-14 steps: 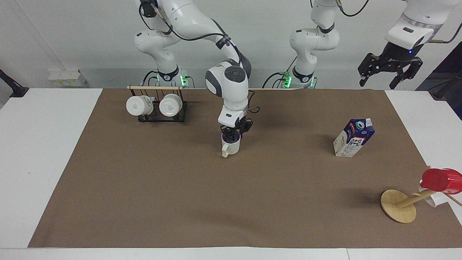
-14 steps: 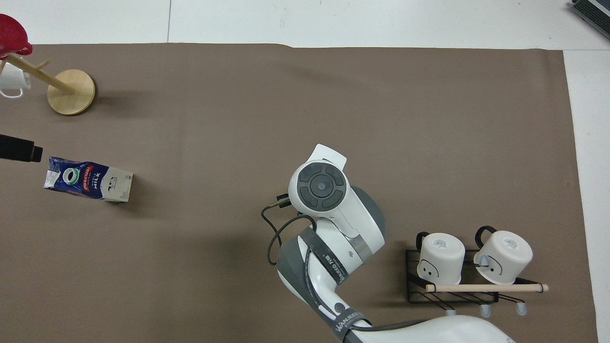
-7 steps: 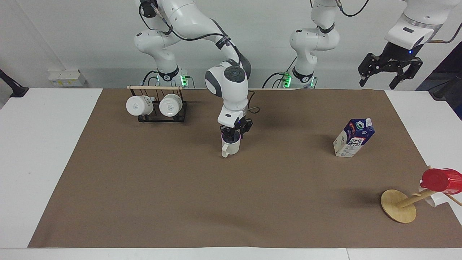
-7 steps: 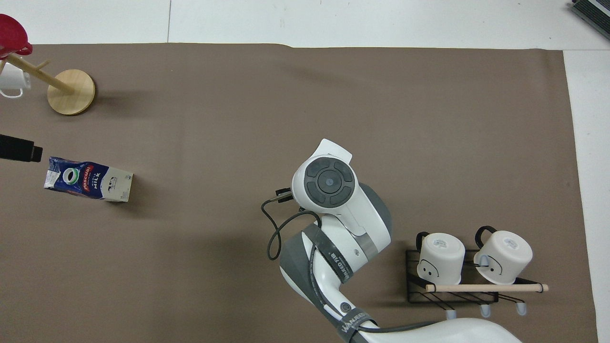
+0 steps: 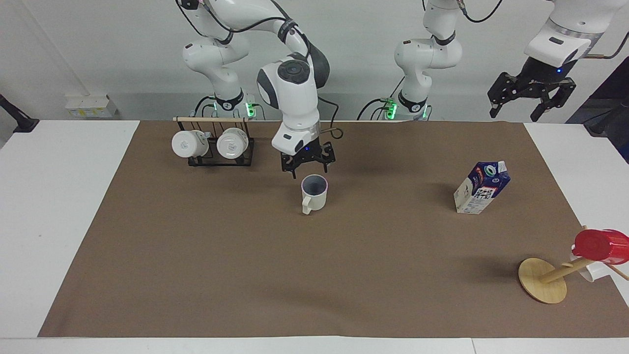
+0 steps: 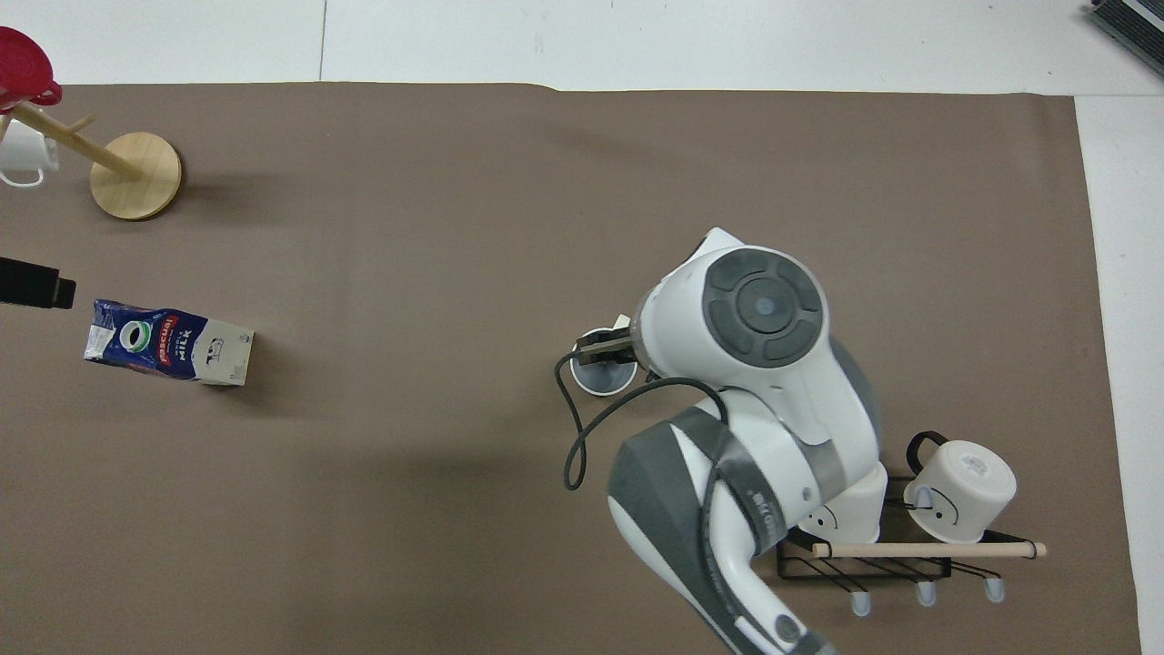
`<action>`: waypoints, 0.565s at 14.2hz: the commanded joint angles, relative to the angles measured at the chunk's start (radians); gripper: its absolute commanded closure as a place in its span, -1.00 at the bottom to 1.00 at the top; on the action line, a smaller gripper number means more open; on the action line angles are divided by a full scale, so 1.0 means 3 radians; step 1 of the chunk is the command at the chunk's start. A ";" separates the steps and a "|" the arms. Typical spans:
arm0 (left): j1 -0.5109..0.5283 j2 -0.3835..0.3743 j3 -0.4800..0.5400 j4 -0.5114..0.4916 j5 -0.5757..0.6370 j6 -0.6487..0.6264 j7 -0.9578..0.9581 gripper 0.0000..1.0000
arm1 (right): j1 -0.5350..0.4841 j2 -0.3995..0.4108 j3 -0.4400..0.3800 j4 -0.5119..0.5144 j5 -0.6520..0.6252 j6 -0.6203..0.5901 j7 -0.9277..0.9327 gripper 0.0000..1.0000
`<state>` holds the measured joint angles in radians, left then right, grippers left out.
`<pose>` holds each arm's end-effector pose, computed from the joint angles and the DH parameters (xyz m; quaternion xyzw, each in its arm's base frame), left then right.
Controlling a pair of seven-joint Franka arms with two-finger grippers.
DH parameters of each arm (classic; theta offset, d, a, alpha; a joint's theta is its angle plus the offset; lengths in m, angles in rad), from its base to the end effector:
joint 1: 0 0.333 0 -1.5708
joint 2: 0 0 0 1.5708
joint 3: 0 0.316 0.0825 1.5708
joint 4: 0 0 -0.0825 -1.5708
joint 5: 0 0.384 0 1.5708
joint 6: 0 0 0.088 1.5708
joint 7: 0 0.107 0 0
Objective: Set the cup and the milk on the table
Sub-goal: 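Lower the white mug onto the table and open the right gripper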
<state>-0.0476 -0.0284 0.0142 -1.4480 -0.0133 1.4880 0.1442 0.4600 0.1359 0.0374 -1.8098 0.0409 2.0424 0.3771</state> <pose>0.5354 -0.0193 0.6899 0.9954 -0.0894 0.0345 0.0049 0.5355 0.2922 0.4732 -0.9973 -0.0514 -0.0348 0.0397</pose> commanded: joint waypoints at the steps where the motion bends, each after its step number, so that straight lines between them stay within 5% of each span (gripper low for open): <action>1: 0.0102 -0.0059 -0.0006 -0.0260 -0.0002 0.0214 0.0158 -1.00 | -0.0244 -0.0243 0.0003 -0.0052 0.0053 -0.0262 0.0021 -1.00; 8: 0.0398 -0.0079 -0.0006 -0.0894 0.0003 0.0806 0.0337 -1.00 | -0.0965 -0.0484 -0.0007 0.0060 -0.0014 -0.0759 -0.0060 -1.00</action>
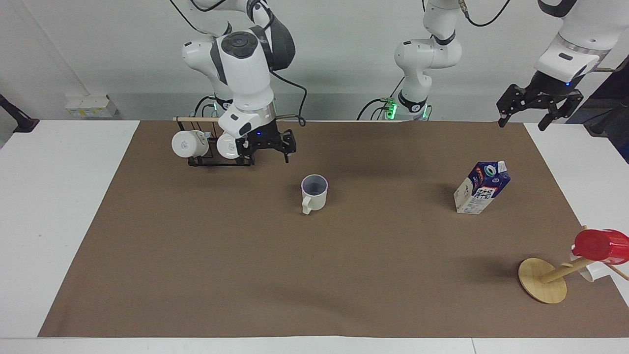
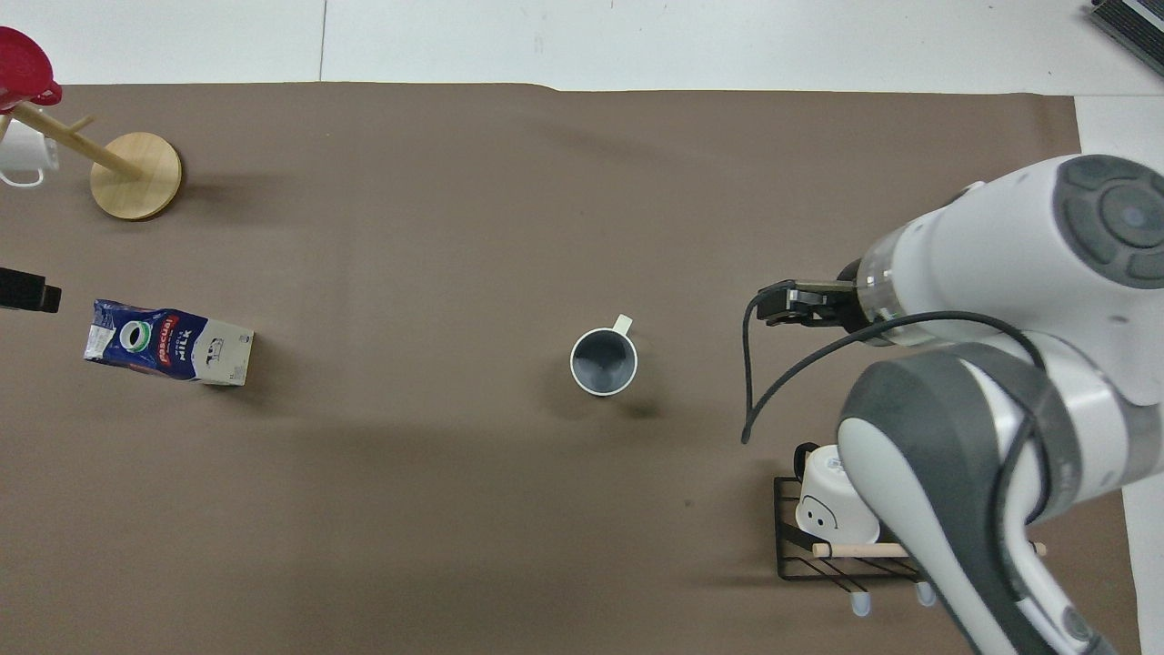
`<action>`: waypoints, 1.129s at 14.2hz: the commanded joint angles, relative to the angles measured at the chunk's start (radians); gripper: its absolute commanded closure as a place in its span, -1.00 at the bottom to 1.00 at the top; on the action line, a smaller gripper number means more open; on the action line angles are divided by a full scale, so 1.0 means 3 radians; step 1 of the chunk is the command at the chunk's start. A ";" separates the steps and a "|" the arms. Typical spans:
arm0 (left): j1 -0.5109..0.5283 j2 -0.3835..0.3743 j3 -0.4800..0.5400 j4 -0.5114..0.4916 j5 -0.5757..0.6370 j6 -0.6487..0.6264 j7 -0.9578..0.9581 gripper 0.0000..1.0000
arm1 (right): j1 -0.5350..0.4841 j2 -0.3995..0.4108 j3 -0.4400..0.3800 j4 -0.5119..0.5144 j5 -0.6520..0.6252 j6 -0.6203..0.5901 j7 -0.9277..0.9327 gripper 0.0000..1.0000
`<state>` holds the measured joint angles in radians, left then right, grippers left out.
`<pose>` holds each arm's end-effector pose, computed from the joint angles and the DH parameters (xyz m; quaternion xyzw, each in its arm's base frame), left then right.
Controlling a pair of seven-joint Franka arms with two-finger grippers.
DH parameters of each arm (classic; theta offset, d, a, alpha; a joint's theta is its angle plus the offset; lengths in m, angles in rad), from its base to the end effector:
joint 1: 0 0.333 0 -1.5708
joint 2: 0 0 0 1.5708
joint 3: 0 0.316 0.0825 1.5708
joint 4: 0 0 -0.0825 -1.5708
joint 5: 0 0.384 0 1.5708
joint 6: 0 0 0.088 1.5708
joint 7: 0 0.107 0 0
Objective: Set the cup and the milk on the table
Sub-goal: 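Withdraw the right gripper while the left gripper reaches the milk carton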
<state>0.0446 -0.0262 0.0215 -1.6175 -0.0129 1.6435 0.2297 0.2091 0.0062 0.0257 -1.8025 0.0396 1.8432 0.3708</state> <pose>0.5521 0.0354 0.6234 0.9963 -0.0814 0.0268 0.0028 0.5524 0.1353 0.5343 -0.9970 0.0729 -0.0107 0.0235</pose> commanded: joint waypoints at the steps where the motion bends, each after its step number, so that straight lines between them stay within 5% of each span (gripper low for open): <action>1: 0.0102 -0.0081 -0.0031 -0.0421 0.0002 0.0376 0.0053 -1.00 | -0.0210 -0.0066 0.0027 0.0036 -0.0009 -0.0105 -0.0039 -1.00; 5: 0.0102 -0.0071 -0.0036 -0.0790 -0.0003 0.0815 0.0047 -1.00 | -0.0456 -0.0199 0.0002 0.0067 -0.0019 -0.0131 -0.0172 -1.00; 16: 0.0036 -0.0015 -0.0036 -0.1312 -0.0003 0.1384 0.0037 -1.00 | -0.0467 -0.0220 -0.0300 0.0972 -0.0157 -0.1071 -0.0228 -1.00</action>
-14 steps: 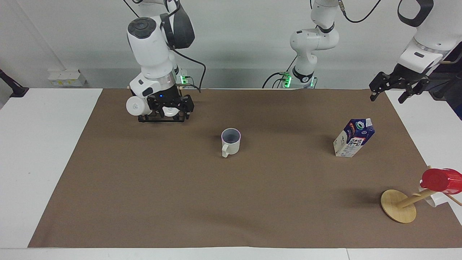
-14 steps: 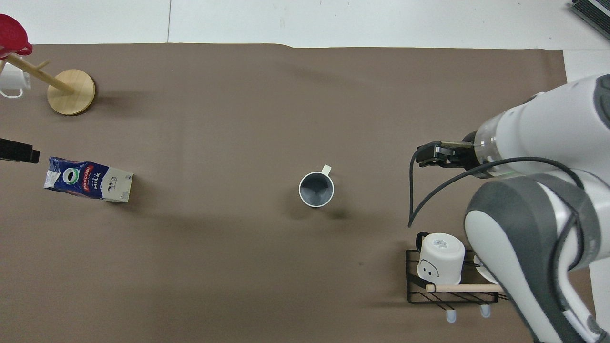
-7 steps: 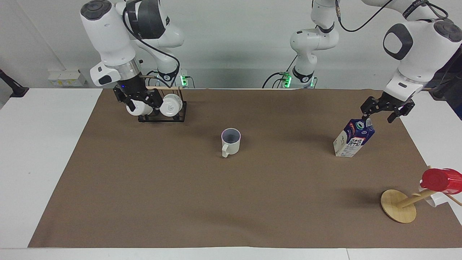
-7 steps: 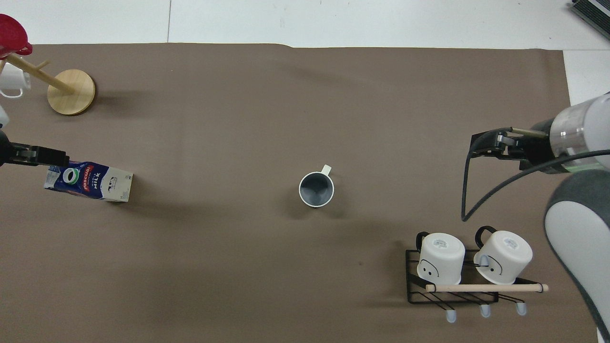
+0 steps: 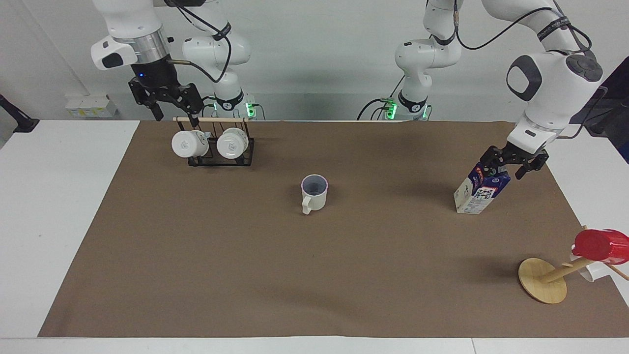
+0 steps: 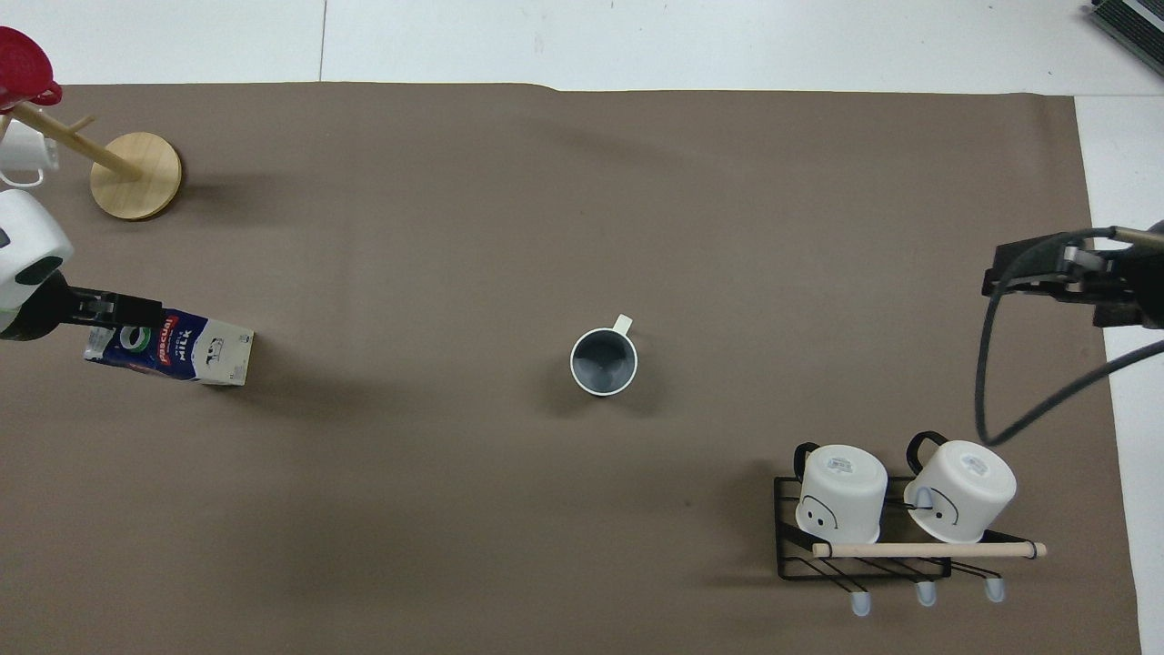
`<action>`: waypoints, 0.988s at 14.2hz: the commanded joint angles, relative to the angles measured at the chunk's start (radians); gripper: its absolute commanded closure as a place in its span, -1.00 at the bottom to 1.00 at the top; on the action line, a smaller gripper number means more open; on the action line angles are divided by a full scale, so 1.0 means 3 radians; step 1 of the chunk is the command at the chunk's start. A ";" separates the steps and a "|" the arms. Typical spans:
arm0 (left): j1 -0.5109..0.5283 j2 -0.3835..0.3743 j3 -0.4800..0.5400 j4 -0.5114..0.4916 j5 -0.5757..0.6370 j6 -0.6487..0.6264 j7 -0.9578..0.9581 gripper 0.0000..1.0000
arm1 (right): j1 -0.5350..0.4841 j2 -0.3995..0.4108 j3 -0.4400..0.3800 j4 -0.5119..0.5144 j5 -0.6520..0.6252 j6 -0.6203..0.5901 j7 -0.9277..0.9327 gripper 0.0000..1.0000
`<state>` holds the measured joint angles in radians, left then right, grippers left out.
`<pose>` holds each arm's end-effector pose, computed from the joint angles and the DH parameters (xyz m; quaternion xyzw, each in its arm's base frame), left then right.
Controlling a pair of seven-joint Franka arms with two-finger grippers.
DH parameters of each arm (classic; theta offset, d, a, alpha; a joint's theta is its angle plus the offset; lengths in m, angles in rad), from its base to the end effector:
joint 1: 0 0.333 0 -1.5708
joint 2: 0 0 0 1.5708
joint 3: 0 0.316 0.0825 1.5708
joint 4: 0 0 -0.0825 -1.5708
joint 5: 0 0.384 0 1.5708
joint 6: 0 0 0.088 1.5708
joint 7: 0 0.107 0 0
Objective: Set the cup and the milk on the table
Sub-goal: 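Withdraw the right gripper while the left gripper reaches the milk carton, then grasp the milk carton with the left gripper and lift it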
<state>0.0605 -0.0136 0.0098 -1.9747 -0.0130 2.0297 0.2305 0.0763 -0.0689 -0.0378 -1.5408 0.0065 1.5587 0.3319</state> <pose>0.5585 0.0386 0.4796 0.9964 -0.0773 0.0348 0.0008 0.5311 0.0203 0.6749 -0.9883 0.1459 -0.0418 0.0125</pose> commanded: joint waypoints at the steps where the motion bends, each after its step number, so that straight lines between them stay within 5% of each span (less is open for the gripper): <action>1: -0.0012 -0.0057 0.0003 -0.0142 -0.0003 0.0096 0.0034 -1.00 | -0.0024 0.0025 -0.0145 0.0120 -0.0073 -0.0204 -0.0226 -1.00; 7: -0.0028 -0.0082 0.0003 -0.0224 0.0002 0.0097 0.0045 -0.94 | -0.0014 -0.0098 -0.0324 0.0028 -0.0053 -0.0256 -0.0835 -1.00; 11: -0.0038 -0.0067 -0.0002 -0.0203 0.0002 0.0112 0.0050 0.29 | 0.0016 -0.0108 -0.0319 -0.0033 -0.0052 -0.0236 -0.0784 -1.00; 13: -0.0038 -0.0072 -0.0007 -0.0178 0.0023 0.0112 0.0050 0.62 | 0.0001 -0.0128 -0.0319 -0.0059 -0.0047 -0.0271 -0.0815 -1.00; 14: -0.0038 -0.0092 -0.0012 -0.0157 0.0028 0.0102 0.0045 0.63 | 0.0001 -0.0133 -0.0319 -0.0054 -0.0047 -0.0327 -0.0830 -1.00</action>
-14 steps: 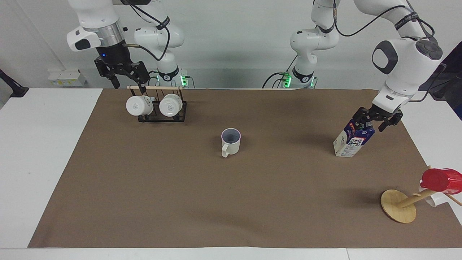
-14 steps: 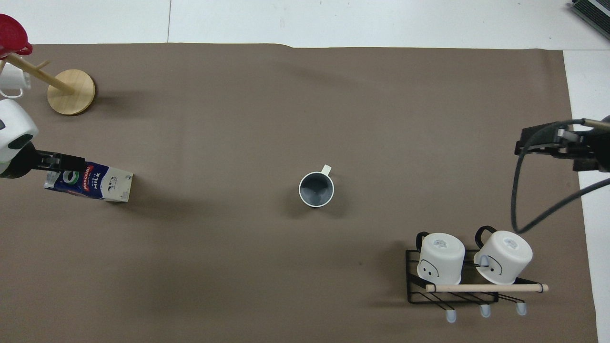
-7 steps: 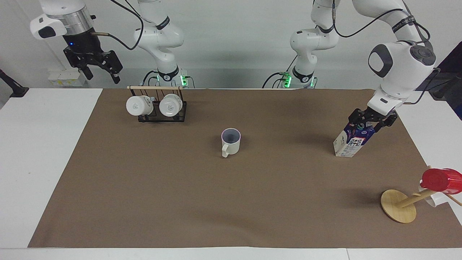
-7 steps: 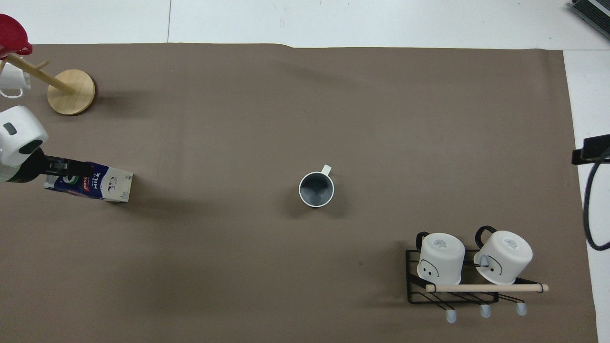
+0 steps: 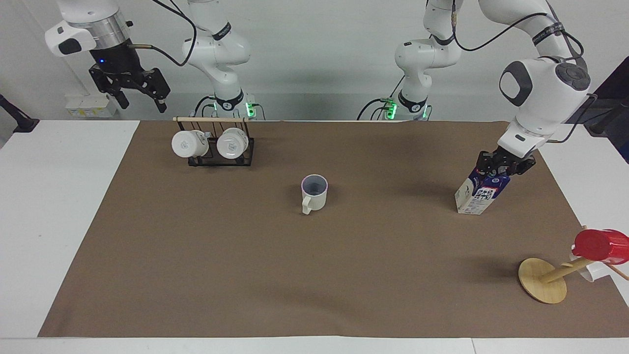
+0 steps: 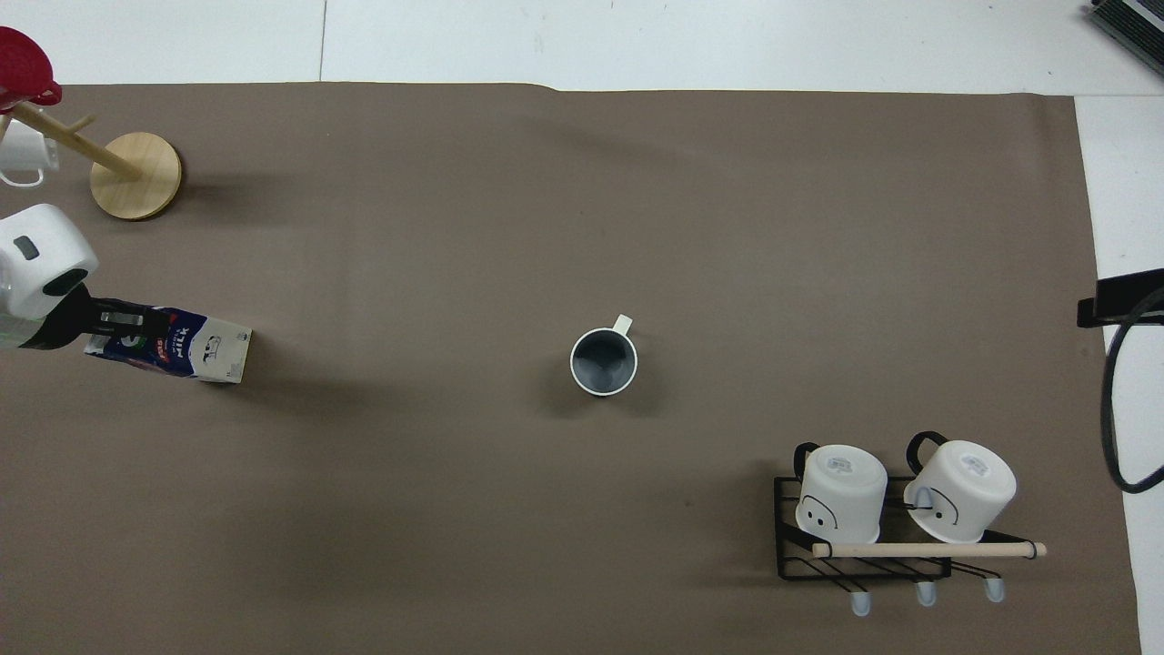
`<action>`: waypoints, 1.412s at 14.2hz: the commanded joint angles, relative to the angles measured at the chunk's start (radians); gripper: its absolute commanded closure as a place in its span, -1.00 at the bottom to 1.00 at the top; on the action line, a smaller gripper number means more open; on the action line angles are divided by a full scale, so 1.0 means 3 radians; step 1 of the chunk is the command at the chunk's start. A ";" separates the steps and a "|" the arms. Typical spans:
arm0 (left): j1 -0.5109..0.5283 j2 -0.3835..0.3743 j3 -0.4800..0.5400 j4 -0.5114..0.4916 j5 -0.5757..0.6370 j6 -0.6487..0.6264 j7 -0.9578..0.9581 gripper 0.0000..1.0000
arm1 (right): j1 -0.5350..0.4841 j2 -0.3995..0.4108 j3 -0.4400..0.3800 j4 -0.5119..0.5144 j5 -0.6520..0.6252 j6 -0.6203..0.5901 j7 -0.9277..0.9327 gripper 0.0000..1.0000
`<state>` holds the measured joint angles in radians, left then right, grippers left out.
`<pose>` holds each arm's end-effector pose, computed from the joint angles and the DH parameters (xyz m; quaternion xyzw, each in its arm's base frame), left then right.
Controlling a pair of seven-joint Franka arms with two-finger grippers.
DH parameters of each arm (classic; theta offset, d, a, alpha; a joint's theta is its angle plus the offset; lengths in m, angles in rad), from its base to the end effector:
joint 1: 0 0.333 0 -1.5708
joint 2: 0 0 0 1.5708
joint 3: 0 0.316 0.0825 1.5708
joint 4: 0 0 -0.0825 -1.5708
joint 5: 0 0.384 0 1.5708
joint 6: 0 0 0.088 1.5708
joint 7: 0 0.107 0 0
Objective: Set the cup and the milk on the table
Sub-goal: 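Grasp the milk carton with the left gripper and lift it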
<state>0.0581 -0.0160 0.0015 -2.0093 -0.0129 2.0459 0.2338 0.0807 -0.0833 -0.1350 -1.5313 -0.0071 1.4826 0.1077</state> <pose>0.5541 0.0324 0.4658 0.9961 -0.0842 0.0269 0.0019 0.5178 -0.0326 0.6794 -0.9966 0.0811 -0.0169 0.0025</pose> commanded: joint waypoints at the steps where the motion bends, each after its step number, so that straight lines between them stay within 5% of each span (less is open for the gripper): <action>1: -0.0030 -0.0100 -0.0010 0.0014 0.0028 0.0012 0.0018 0.62 | -0.0008 -0.0080 0.0010 -0.0086 -0.0002 -0.0196 -0.0063 -1.00; 10: -0.0944 -0.0014 -0.0025 0.0346 0.0023 -0.0019 -0.1002 0.60 | 0.0063 -0.0085 0.0046 -0.0203 -0.0160 -0.0222 -0.0042 -1.00; 20: -0.1707 0.0646 -0.0020 0.0955 0.0043 0.0027 -0.2134 0.60 | 0.0063 -0.0121 0.0041 -0.0275 -0.0114 -0.0110 -0.0016 -1.00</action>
<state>-0.4185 0.1279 -0.0239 -1.7706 -0.0131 2.0474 -0.3548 0.1011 -0.0860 -0.1252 -1.5719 -0.0307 1.4203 0.1077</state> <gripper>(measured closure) 0.533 0.000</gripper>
